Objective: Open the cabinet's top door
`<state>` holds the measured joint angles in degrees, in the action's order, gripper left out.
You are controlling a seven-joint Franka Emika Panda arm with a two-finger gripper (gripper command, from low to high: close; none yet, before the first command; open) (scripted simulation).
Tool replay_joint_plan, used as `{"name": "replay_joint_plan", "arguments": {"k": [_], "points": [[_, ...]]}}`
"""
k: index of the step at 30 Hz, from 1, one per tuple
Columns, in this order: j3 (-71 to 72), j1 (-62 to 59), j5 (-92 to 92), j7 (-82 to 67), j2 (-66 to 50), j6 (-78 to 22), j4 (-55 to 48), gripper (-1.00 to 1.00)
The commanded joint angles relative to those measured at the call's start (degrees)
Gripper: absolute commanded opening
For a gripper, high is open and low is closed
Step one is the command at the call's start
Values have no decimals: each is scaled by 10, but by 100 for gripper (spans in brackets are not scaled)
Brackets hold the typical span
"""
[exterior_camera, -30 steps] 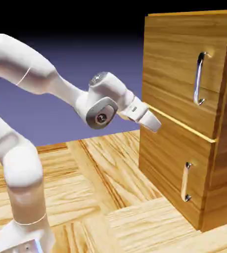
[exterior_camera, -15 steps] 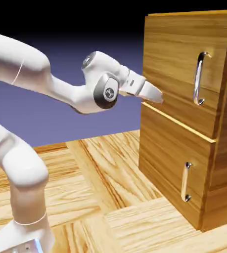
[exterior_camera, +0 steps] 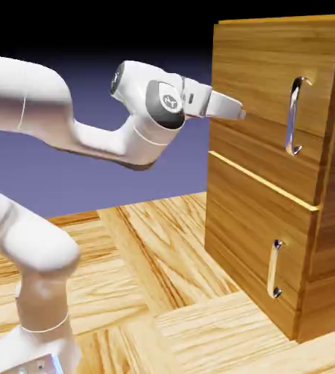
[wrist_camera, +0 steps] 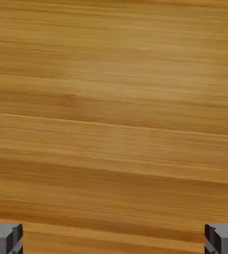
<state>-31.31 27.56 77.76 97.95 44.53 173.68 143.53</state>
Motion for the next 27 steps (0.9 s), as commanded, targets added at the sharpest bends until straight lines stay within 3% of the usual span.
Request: {"name": "replay_joint_plan", "arguments": {"k": [1,27], "points": [[-10,9,25,18,4,0,-6,0],[-271,232,673,480,103,-3,-151,0]]}}
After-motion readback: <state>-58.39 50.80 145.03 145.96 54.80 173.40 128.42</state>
